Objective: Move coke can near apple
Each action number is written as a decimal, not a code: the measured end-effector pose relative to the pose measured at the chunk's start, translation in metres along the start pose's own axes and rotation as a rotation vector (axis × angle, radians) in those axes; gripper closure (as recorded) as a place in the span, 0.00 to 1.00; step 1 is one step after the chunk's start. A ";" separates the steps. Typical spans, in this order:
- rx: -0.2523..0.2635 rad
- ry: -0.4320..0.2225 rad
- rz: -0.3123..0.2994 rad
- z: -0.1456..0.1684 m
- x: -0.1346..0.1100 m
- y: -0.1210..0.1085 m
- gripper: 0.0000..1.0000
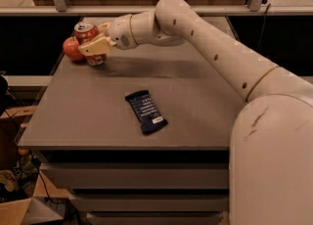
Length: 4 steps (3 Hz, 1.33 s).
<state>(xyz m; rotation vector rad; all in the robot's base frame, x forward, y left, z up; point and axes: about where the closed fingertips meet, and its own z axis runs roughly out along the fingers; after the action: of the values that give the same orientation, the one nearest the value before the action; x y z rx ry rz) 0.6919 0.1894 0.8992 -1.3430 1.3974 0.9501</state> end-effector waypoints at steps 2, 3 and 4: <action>-0.020 -0.009 0.016 -0.007 -0.005 0.002 0.38; -0.038 -0.010 0.024 -0.005 -0.002 0.005 0.14; -0.055 -0.016 0.032 -0.006 0.001 0.008 0.00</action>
Offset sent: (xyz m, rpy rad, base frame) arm -0.0064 -0.0197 0.0171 0.0161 0.0286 0.0173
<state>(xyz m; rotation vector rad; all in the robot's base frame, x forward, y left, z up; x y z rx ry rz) 0.6835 0.1846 0.8993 -1.3541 1.3931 1.0255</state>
